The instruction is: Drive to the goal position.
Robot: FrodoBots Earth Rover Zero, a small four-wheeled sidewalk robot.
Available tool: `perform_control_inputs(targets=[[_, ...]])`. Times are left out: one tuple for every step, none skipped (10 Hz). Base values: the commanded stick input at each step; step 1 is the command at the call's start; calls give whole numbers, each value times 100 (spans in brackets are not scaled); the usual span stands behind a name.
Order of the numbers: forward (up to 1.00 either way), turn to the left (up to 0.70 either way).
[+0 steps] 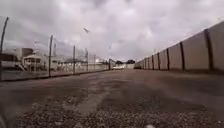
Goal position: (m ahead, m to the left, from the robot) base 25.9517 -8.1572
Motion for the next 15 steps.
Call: perform_control_inputs(targets=[[60,0],[60,0],[60,0],[60,0],[60,0],[60,0],[60,0],[60,0],[60,0],[60,0],[60,0],[60,0],[60,0],[60,0],[60,0]])
